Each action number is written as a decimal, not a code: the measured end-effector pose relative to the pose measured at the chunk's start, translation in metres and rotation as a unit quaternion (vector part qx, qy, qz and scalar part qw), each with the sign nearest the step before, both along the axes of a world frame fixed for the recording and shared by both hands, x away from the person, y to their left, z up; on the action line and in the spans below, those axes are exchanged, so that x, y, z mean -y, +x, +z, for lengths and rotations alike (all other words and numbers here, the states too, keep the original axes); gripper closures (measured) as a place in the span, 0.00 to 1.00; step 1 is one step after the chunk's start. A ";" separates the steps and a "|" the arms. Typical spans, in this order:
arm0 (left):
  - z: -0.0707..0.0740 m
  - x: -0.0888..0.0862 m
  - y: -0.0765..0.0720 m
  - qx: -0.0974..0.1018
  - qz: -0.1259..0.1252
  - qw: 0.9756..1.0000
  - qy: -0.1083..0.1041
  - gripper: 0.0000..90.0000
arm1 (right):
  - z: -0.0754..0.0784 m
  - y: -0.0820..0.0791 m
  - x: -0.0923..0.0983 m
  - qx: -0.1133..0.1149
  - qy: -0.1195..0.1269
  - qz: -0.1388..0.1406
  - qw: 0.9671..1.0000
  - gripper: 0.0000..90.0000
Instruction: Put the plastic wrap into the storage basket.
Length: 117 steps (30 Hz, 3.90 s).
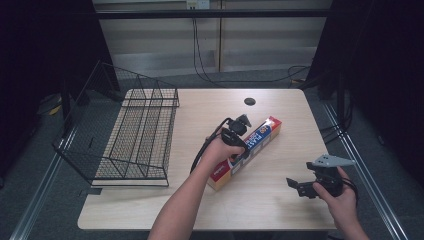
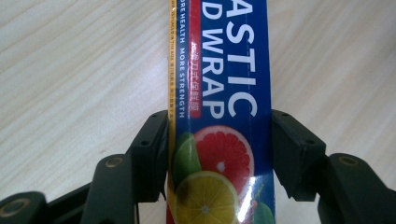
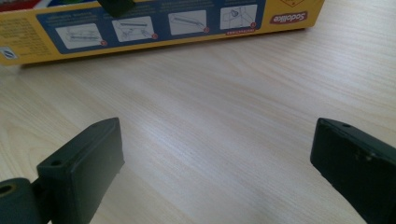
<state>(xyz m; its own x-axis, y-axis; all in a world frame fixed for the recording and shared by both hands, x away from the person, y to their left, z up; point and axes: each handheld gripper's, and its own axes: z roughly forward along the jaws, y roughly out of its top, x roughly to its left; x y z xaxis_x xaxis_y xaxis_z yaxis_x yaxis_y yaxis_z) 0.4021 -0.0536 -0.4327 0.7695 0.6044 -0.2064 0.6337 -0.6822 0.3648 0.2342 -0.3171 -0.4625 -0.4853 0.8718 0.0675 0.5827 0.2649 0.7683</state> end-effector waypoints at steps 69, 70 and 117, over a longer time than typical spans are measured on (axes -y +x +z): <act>0.137 -0.118 0.005 0.015 0.133 0.991 0.008 0.51 | 0.002 -0.002 -0.002 0.007 0.003 -0.003 1.000 0.03; 0.138 -0.120 0.004 0.017 0.138 0.990 0.003 0.51 | 0.002 -0.002 -0.002 0.008 0.003 -0.003 1.000 0.03; 0.195 -0.192 0.002 0.038 0.233 0.972 0.011 0.51 | 0.003 -0.002 -0.003 0.009 0.005 -0.002 1.000 0.03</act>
<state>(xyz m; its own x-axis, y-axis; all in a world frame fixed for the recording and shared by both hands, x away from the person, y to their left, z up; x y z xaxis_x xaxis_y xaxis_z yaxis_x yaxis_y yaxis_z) 0.4044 0.1384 -0.2380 0.4231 0.8947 -0.1433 0.8476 -0.3349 0.4116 0.2318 -0.3139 -0.4598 -0.4822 0.8735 0.0676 0.5707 0.2546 0.7807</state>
